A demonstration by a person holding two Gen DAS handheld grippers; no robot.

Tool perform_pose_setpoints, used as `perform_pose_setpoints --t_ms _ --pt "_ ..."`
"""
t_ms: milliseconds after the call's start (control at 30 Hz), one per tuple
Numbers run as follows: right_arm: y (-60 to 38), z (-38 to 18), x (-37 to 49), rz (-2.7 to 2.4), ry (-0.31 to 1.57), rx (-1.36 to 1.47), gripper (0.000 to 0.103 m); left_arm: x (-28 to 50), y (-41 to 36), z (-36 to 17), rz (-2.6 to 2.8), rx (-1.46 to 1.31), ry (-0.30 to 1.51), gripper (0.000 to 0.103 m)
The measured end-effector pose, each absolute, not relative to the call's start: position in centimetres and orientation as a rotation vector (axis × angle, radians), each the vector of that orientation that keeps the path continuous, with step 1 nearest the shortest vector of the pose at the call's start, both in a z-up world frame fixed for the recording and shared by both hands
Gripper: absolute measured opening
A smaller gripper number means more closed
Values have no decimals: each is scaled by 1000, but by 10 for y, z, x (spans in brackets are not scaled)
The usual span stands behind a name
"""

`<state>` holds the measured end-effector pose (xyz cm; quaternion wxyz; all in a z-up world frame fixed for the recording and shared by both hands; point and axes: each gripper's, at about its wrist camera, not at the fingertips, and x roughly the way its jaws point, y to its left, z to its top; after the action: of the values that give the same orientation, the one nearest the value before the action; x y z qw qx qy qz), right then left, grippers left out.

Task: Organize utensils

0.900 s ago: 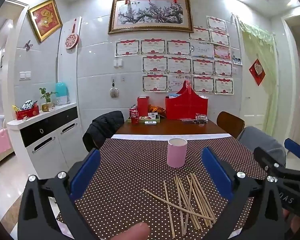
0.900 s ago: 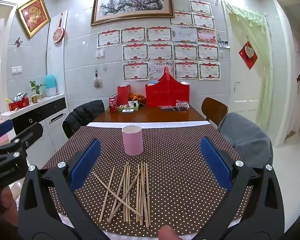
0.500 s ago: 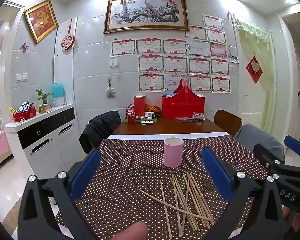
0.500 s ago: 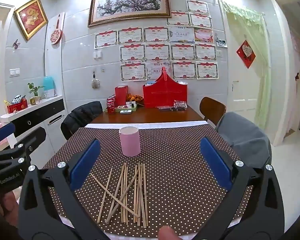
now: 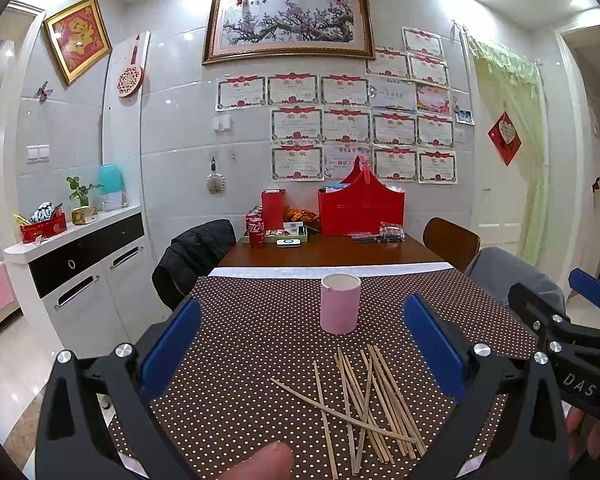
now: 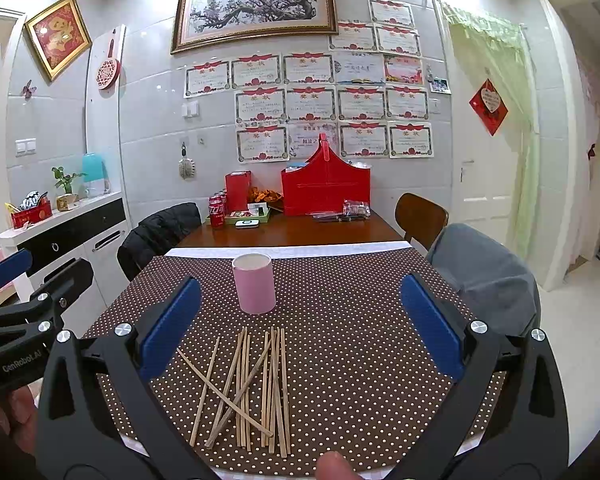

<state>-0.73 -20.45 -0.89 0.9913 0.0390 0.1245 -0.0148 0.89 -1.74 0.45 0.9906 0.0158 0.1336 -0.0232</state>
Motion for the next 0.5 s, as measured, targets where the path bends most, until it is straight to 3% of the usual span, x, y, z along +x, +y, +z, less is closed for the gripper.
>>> perform_pose_setpoints --t_ms 500 --pt "-200 -4 -11 -30 236 70 98 8 -12 6 -46 23 254 99"
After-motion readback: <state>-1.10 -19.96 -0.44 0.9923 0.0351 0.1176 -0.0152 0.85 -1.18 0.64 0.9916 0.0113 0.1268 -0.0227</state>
